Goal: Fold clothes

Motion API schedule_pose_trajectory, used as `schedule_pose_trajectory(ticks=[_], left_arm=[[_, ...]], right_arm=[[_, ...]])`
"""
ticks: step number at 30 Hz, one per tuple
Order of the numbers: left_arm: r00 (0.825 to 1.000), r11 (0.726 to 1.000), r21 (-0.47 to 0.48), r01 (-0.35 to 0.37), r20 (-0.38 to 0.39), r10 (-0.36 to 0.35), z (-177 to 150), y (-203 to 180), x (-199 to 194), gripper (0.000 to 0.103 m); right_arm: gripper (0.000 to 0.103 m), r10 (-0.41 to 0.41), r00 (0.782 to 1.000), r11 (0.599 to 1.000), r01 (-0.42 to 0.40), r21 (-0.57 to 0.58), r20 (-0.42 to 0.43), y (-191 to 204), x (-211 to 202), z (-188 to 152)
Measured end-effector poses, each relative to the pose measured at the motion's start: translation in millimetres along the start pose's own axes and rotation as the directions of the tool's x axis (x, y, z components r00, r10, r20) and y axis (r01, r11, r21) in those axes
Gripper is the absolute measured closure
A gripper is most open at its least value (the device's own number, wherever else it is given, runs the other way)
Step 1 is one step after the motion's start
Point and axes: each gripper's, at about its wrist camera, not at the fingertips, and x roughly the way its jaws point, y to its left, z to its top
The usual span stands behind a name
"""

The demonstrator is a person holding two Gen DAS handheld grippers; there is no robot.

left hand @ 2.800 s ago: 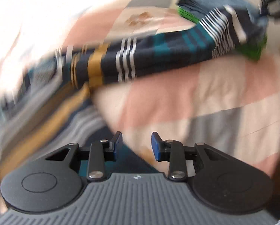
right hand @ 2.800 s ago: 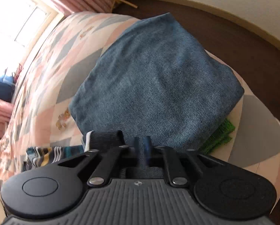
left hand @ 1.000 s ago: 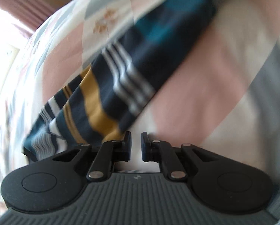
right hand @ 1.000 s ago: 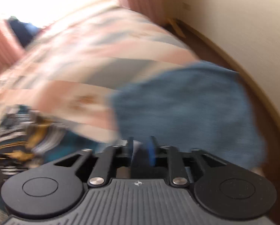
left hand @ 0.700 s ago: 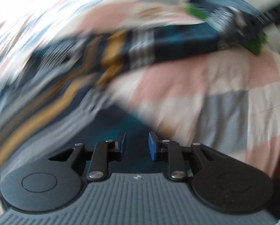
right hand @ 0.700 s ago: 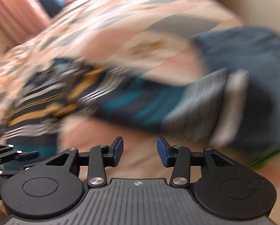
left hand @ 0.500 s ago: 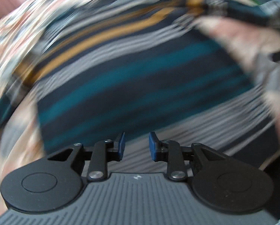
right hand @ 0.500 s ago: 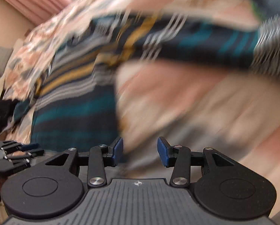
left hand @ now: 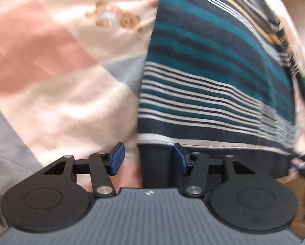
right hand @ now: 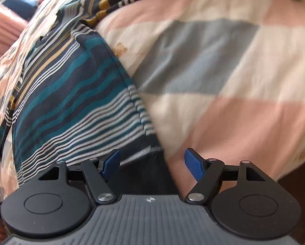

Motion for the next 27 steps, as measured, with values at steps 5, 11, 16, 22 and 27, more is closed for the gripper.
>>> schedule_pose_trajectory(ticks=[5,11,16,22,27], left_arm=[[0.998,0.996,0.066,0.068,-0.006,-0.068,-5,4,-2,0.098],[0.995,0.957,0.286,0.050,0.068,-0.072,-30,-5,-45,0.098],[0.992,0.920,0.371,-0.125,0.044,0.117,-40,-24,2,0.096],[0.939,0.845,0.418,-0.332,0.056,0.341,-45,-56,-29,0.083],[0.912,0.841,0.355,-0.409,0.136,0.386,-44,-97,-90,0.071]], right_arm=[[0.098,0.009,0.999,1.000,-0.008,0.023,-0.033,4,-5,-2],[0.102,-0.073,0.997,0.995,0.071,-0.071,-0.024,6,-38,-16],[0.101,-0.224,0.971,0.966,0.210,-0.148,-0.080,20,5,-16],[0.055,-0.400,0.916,0.896,0.381,-0.228,-0.041,48,-25,-10],[0.035,-0.178,0.983,0.953,0.181,-0.245,0.034,94,-79,-4]])
